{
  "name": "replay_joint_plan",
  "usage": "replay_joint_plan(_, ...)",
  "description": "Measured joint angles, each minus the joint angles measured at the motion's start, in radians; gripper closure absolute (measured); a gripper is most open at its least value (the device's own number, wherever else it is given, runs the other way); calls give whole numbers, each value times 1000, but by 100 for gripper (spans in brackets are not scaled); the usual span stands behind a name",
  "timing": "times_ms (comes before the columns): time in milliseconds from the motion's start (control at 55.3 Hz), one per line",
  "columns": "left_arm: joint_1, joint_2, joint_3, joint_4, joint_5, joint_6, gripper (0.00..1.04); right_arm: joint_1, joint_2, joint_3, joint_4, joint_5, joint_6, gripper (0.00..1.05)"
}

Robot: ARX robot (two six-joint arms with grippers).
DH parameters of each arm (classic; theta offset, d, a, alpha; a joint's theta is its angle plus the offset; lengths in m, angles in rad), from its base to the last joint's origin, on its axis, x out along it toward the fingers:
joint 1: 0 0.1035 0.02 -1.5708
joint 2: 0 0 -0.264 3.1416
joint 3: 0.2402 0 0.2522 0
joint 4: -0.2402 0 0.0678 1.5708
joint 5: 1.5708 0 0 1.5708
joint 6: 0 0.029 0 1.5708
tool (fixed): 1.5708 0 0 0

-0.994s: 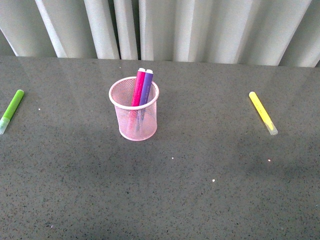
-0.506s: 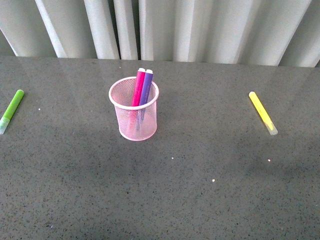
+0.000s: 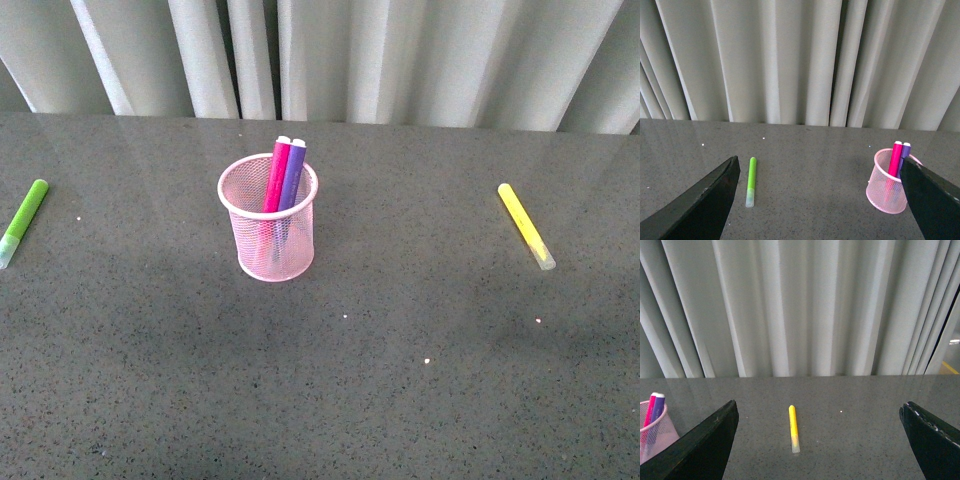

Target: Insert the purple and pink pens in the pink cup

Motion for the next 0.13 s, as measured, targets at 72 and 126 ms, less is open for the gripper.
replay_joint_plan(72,0,0,0,0,0,0,7,0,0,0,0,0,0,7)
replay_joint_plan(126,0,0,0,0,0,0,7,0,0,0,0,0,0,7)
